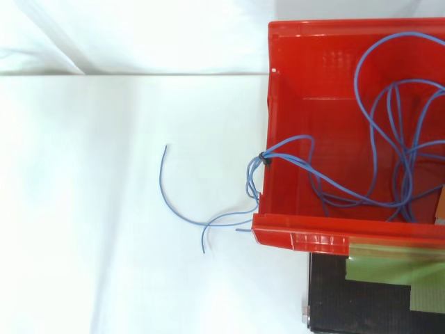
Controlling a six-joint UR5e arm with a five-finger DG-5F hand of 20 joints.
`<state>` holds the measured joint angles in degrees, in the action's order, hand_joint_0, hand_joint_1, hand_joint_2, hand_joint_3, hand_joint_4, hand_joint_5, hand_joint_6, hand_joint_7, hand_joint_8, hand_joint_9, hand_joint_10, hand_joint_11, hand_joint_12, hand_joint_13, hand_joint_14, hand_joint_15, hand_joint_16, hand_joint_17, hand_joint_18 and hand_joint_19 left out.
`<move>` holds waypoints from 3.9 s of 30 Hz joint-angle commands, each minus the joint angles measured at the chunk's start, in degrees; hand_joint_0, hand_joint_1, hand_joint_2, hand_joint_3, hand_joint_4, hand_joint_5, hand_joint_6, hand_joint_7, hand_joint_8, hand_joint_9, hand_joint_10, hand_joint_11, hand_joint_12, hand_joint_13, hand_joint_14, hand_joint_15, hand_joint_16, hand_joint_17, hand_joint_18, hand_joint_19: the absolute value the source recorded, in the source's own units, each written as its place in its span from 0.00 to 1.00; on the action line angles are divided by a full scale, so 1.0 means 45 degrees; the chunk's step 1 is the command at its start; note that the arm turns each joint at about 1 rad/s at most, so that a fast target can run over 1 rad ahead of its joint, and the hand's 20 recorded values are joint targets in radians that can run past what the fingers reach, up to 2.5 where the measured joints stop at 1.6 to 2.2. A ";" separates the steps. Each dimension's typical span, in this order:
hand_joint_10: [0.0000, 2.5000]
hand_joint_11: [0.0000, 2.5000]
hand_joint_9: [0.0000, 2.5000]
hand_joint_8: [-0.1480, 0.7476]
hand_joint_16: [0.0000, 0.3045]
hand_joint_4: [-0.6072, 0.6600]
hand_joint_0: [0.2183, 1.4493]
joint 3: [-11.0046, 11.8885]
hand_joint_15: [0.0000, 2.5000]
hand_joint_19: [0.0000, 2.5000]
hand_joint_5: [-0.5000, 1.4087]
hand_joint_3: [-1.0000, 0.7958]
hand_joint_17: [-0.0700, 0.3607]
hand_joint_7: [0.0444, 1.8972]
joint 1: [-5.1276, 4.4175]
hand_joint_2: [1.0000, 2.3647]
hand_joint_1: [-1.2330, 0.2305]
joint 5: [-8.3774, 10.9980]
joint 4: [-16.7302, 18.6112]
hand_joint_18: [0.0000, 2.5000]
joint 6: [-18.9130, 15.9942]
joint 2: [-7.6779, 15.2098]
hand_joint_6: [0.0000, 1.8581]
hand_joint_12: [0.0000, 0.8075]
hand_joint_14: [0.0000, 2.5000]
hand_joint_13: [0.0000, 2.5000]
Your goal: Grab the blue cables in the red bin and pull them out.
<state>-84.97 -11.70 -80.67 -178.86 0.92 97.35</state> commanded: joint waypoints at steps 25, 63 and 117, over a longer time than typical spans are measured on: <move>0.00 0.00 0.00 0.35 0.17 0.51 0.33 -0.0004 0.04 0.12 0.30 0.00 0.43 0.07 0.0003 0.00 0.27 0.0017 -0.0057 0.05 -0.0039 0.0008 0.00 0.43 0.00 0.03; 0.00 0.00 0.00 0.36 0.17 0.51 0.33 -0.0004 0.04 0.12 0.30 0.00 0.43 0.07 0.0022 0.00 0.26 -0.0041 -0.0565 0.06 0.0273 0.0125 0.00 0.43 0.00 0.03; 0.00 0.01 0.11 0.42 0.19 0.60 0.38 -0.1938 0.05 0.12 0.43 0.00 0.46 0.11 0.0003 0.00 0.26 -0.1155 0.2911 0.08 1.2129 0.1532 0.00 0.45 0.00 0.08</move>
<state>-93.71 -11.45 -83.11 -166.69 52.08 104.20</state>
